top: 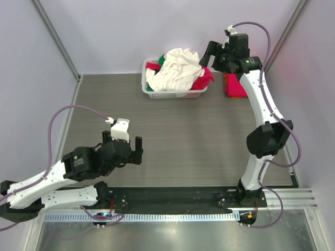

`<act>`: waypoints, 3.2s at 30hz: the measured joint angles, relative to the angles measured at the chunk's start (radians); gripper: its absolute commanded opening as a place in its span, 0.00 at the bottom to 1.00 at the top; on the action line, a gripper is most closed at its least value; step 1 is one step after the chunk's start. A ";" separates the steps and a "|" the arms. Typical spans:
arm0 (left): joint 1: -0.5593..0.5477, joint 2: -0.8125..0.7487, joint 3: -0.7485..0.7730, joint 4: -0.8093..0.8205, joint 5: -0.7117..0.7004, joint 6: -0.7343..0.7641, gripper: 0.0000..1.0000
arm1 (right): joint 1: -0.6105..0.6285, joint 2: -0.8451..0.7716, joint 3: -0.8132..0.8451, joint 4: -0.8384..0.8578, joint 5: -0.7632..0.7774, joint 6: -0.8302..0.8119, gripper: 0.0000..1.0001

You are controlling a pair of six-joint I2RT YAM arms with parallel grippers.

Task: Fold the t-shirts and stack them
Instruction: Grab the tshirt from the pile, then move the tshirt to the center of the board, then flatten the tshirt out

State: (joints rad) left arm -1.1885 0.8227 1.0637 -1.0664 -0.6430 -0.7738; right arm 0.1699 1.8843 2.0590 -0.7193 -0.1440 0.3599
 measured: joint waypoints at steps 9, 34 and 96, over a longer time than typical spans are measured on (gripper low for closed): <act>0.000 -0.198 -0.125 0.069 -0.173 0.112 1.00 | 0.108 0.232 0.217 0.074 -0.008 -0.010 1.00; 0.000 -0.270 -0.156 0.090 -0.194 0.127 1.00 | 0.228 0.738 0.472 0.534 0.297 -0.025 0.45; 0.608 0.583 0.249 0.359 0.165 0.311 0.99 | 0.222 -0.784 -1.114 0.088 0.445 0.263 1.00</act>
State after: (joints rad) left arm -0.5808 1.4052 1.3128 -0.7074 -0.4778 -0.4629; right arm 0.3923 1.1007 0.9455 -0.6315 0.3012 0.6231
